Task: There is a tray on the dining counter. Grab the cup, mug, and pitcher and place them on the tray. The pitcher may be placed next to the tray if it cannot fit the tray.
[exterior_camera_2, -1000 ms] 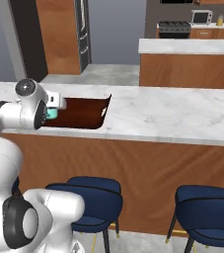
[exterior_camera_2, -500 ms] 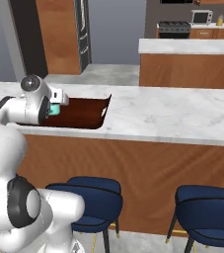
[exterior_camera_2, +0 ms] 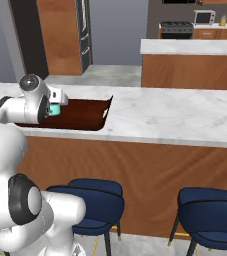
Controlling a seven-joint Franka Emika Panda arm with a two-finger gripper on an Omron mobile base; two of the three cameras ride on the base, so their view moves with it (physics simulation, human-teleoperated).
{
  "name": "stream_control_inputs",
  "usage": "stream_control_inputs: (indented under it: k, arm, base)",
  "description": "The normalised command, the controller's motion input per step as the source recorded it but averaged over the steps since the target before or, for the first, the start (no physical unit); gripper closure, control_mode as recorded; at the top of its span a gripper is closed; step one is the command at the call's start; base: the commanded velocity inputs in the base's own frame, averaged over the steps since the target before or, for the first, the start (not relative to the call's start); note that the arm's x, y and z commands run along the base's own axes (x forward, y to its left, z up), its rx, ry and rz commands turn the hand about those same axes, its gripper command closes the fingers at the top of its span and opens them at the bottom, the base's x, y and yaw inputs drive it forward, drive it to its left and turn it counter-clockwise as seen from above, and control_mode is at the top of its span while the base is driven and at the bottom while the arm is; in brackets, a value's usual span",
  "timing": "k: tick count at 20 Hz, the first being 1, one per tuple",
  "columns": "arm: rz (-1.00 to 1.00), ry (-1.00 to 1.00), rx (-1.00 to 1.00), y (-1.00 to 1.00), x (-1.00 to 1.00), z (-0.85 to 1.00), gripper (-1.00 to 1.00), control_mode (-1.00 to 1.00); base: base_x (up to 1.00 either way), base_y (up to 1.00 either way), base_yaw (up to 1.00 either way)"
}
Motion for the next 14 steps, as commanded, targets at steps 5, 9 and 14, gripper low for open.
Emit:
stream_control_inputs:
  k: [5, 9, 14]
  arm:
    - [0.00, 0.00, 0.00, 0.01, 0.00, -0.34, 1.00, -1.00]
    - [0.00, 0.00, 0.00, 0.00, 0.00, 0.00, 1.00, -1.00]
    - [0.00, 0.00, 0.00, 0.00, 0.00, 0.00, 1.00, -1.00]
  base:
    - [0.00, 0.00, 0.00]
    - [0.00, 0.00, 0.00]
    - [0.00, 0.00, 0.00]
